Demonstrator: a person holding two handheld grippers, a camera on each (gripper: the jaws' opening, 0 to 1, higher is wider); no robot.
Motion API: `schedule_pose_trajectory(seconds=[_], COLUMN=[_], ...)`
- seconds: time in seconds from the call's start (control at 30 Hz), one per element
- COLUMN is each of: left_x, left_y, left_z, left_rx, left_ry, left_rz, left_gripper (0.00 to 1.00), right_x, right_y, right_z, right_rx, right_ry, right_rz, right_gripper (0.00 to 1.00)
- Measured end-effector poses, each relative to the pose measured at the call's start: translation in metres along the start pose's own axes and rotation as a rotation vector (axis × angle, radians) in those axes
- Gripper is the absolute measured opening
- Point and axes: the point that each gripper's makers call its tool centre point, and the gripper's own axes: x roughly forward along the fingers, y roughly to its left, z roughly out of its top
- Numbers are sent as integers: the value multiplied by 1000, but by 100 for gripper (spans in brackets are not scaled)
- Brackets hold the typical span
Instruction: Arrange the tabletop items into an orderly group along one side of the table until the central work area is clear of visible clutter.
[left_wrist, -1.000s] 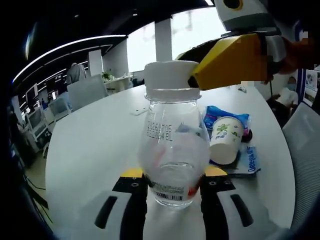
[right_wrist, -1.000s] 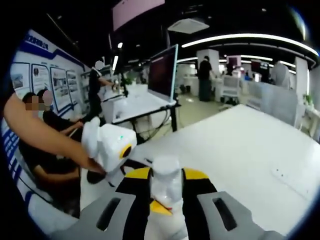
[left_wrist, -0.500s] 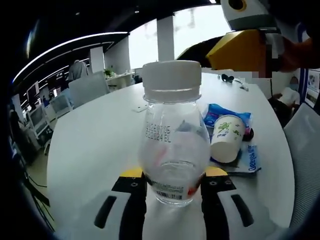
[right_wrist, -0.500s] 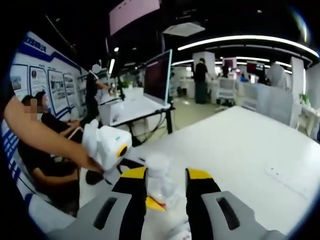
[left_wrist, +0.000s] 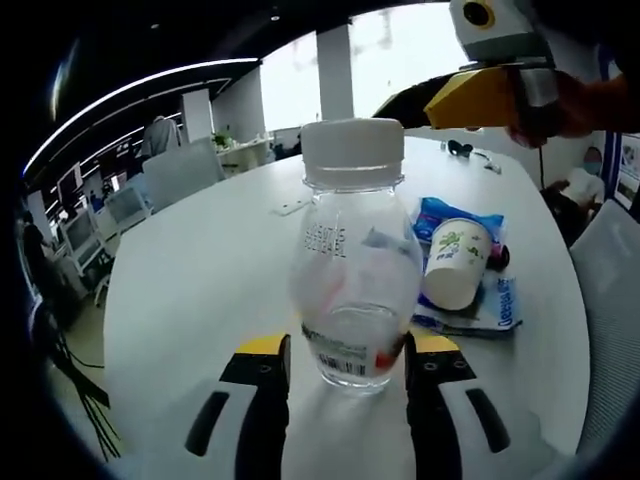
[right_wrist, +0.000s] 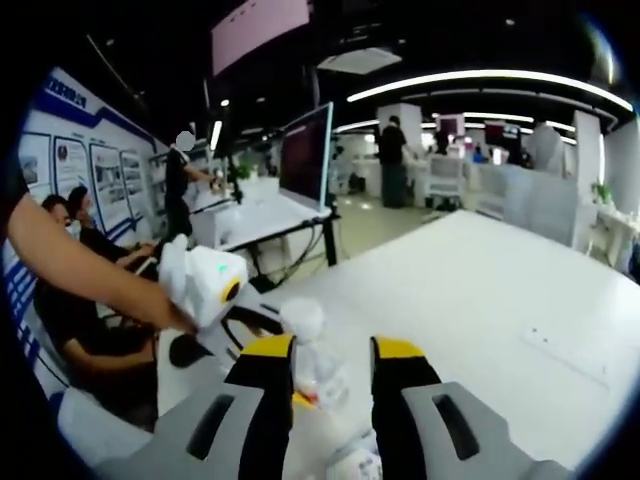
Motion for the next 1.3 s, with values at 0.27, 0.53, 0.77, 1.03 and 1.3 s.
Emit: schedule_pose_trajectory(seconds=[0.27,0.53,0.77,1.03,1.3], left_x=[-7,-11,-12,-10,-7], left_y=[5,15,19,16,15], left_z=[-2,-4,-6,-1,2], left_rx=[8,8,-22,-87,-109], left_ry=[14,29,35,27,23], left_rz=[26,84,109,139,156], left_gripper=[45,43,40,43,44], right_x=[-6,-12,-18,-27,-33], right_y=[-2,-5,-8,-14,-18], right_z=[-8,-18,-22,-31,-33], right_rx=[7,15,22,39,46], right_ry=[12,29,32,45,42], right_rz=[-9,-20,-30,-48,-60], right_gripper=[26,26,26,26,26])
